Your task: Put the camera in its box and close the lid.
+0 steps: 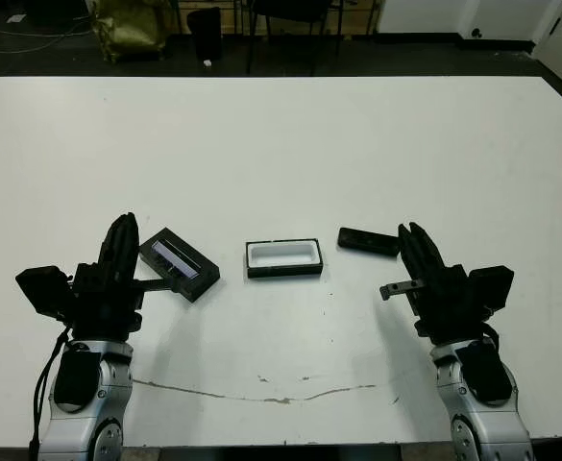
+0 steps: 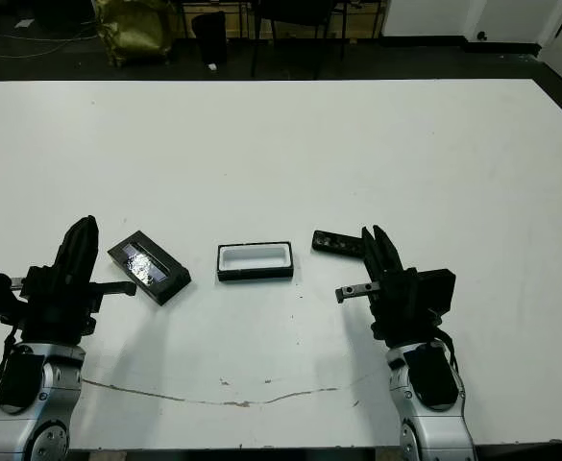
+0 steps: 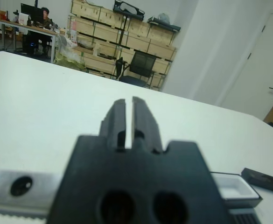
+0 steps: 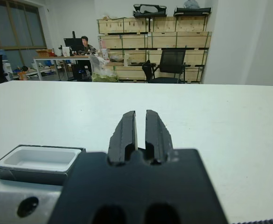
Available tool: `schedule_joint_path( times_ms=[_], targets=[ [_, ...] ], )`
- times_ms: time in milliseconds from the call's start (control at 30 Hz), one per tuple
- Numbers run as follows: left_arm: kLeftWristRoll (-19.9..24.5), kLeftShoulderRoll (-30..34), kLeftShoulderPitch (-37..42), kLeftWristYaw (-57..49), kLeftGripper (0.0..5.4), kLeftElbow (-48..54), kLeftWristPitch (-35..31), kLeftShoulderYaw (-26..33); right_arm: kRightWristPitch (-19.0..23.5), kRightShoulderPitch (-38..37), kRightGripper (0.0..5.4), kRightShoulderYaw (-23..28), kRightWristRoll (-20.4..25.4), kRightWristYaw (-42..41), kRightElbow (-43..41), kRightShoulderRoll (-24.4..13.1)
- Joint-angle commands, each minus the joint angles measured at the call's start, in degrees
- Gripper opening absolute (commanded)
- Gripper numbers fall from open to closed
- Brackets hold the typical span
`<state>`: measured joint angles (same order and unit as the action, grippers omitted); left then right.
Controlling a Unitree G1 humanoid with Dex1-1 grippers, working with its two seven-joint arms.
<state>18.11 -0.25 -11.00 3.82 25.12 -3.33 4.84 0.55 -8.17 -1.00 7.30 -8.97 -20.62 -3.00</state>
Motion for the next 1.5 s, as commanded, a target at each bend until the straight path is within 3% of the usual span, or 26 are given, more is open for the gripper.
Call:
schedule_joint_path(
  times_ms=[33,367,467,667,767,1000,1133,1500],
  targets=[
    [-0.1,0.5,-0.8,0.1,0.03,0.6,-1.6,-0.2,1.8,-0.4,0.00,-0.1,0.5,-0.2,-0.4,-0.4],
    [-0.2,0.3,-1.7,1.1,0.03,0.5,-0.8,-0.8,-0.3,0.3,0.00,0.7,1.5,-3.3,1.7,-2.0],
    [0.5,0.1,-2.0,1.7,0.03,0.0,-0.1,-0.4,1.6,2.0,0.00,1.7,3.2,-5.3,0.8,-3.9],
    [1.1,-0.2,-2.4,1.9,0.03,0.1,-0.2,-0.8,7.8,9.4,0.00,5.4,6.9,-10.6,-0.4,-11.8],
    [1.0,0.1,-2.4,2.5,0.01,-0.3,0.6,-0.8,9.8,15.8,0.10,6.7,8.0,-15.2,2.5,-17.5],
    [0.7,0.2,-3.1,2.3,0.00,0.1,0.6,-0.6,14.4,29.9,1.47,4.6,7.0,-25.2,12.8,-27.2],
    [0.9,0.1,-3.4,2.1,0.00,0.4,0.1,-0.7,10.3,36.3,2.37,0.3,2.6,-31.0,21.0,-30.6],
    [0.8,0.3,-3.5,3.4,0.00,-0.9,1.5,-0.5,6.5,48.4,4.80,-9.6,-4.0,-48.2,39.3,-32.7]
  ],
)
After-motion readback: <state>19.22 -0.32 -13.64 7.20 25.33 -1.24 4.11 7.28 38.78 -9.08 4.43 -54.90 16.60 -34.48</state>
